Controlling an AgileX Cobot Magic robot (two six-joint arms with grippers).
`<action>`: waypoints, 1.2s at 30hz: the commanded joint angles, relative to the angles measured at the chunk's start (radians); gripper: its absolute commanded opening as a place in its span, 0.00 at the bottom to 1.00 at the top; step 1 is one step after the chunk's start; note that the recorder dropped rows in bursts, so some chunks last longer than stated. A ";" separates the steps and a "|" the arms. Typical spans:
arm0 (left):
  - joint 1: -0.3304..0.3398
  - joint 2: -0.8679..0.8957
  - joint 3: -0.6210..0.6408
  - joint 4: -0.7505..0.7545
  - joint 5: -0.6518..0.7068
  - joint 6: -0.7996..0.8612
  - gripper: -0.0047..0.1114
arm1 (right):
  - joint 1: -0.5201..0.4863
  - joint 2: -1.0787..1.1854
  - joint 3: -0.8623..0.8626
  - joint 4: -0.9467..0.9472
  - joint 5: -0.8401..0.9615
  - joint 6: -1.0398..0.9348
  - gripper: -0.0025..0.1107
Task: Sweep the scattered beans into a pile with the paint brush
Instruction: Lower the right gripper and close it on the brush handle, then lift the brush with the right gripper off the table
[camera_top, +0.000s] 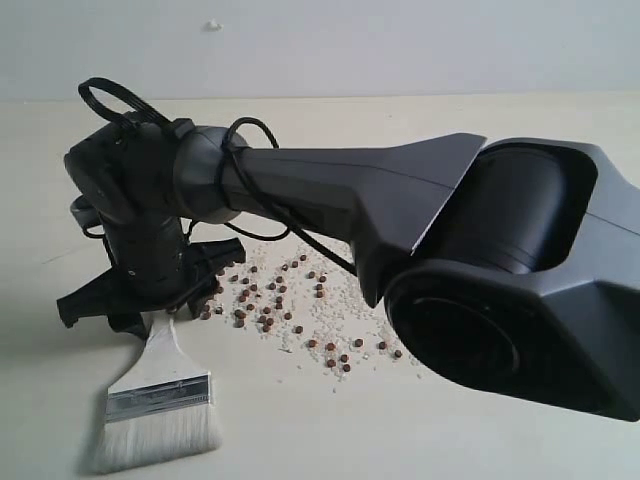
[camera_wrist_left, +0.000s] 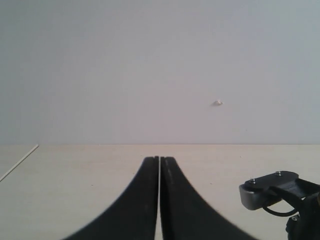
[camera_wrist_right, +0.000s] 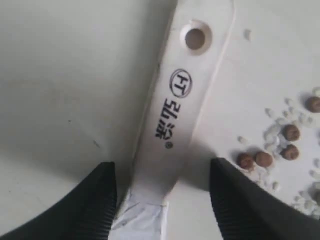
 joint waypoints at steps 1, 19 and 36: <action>0.000 0.003 0.003 -0.002 -0.004 -0.003 0.07 | 0.000 -0.002 0.003 0.017 0.014 0.021 0.49; 0.000 0.003 0.003 -0.002 -0.004 -0.003 0.07 | 0.011 0.020 0.003 0.003 0.008 -0.045 0.02; 0.000 0.003 0.003 -0.002 -0.004 -0.003 0.07 | 0.011 -0.253 0.003 -0.001 0.053 -0.305 0.02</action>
